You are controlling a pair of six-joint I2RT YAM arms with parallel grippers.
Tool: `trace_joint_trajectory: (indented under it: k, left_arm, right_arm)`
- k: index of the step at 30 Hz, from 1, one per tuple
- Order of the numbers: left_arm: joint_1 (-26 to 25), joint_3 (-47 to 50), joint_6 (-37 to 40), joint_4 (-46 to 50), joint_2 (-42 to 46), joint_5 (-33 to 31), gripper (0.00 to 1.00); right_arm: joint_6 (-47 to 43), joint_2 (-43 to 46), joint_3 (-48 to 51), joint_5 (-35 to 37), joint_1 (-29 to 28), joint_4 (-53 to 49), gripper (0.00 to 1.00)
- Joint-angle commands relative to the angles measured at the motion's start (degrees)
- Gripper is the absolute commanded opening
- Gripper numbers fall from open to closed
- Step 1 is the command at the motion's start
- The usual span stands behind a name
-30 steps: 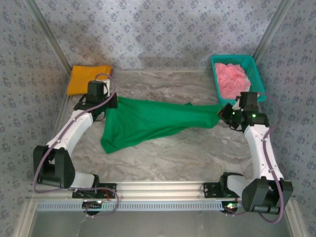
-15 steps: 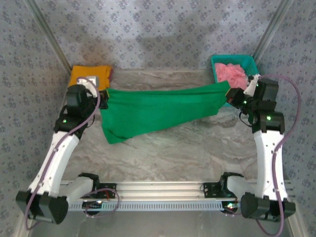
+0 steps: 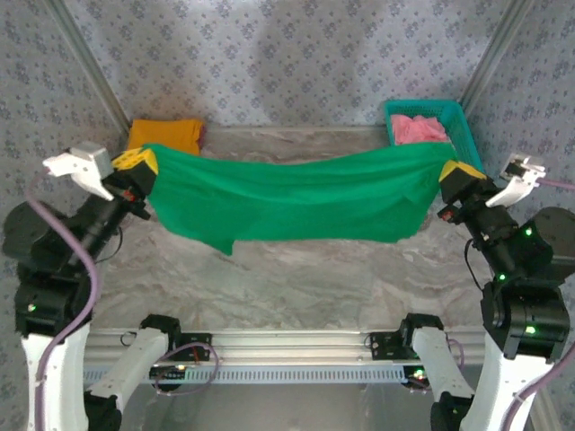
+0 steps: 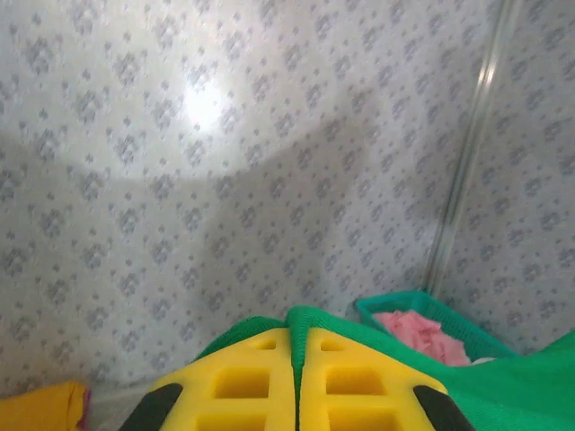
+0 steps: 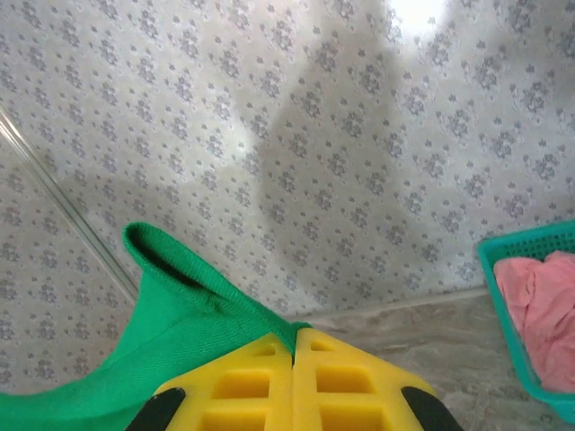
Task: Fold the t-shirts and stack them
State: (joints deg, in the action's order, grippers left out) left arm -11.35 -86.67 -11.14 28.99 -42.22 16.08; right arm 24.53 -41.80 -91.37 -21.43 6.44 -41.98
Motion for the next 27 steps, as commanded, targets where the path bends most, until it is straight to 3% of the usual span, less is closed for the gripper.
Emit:
trace_joint_trajectory:
  k: [1,6,9,16,21,22,23,25,27]
  left_arm:
    - [-0.2,-4.4,0.2,3.5,-2.5,3.0,0.00]
    - [-0.2,-6.1,-0.3,3.3,-5.3,3.2,0.00]
    - [-0.2,-2.8,1.3,2.4,-8.7,1.0,0.00]
    - [-0.3,14.6,4.6,-10.0,-20.3,-1.9,0.00]
    - [-0.1,21.6,8.2,-20.3,-32.0,-4.5,0.07]
    - [-0.2,21.8,8.8,-22.4,-34.9,-5.3,0.07]
    - [0.0,21.5,8.8,-24.0,-37.7,-6.1,0.12]
    - [0.7,17.7,8.4,-24.2,-43.6,-6.7,0.39]
    - [1.0,12.9,7.1,-21.7,-46.3,-6.6,0.48]
  right_arm:
    - [0.1,-1.6,-2.9,1.1,-0.2,-1.2,0.00]
    - [-0.1,-4.3,-4.9,3.6,-0.2,-3.5,0.00]
    - [-0.6,-7.0,-0.5,5.6,-0.2,-3.2,0.00]
    - [5.0,-13.0,26.8,6.8,-1.5,18.2,0.00]
    - [3.5,-23.6,33.4,11.3,-6.6,26.9,0.00]
    - [3.0,-26.7,33.2,11.4,-7.5,28.2,0.08]
    - [3.0,-29.4,32.3,11.2,-7.8,28.9,0.19]
    - [2.9,-34.8,29.1,10.9,-8.1,30.0,0.28]
    - [1.9,-37.6,24.1,11.6,-8.1,27.9,0.35]
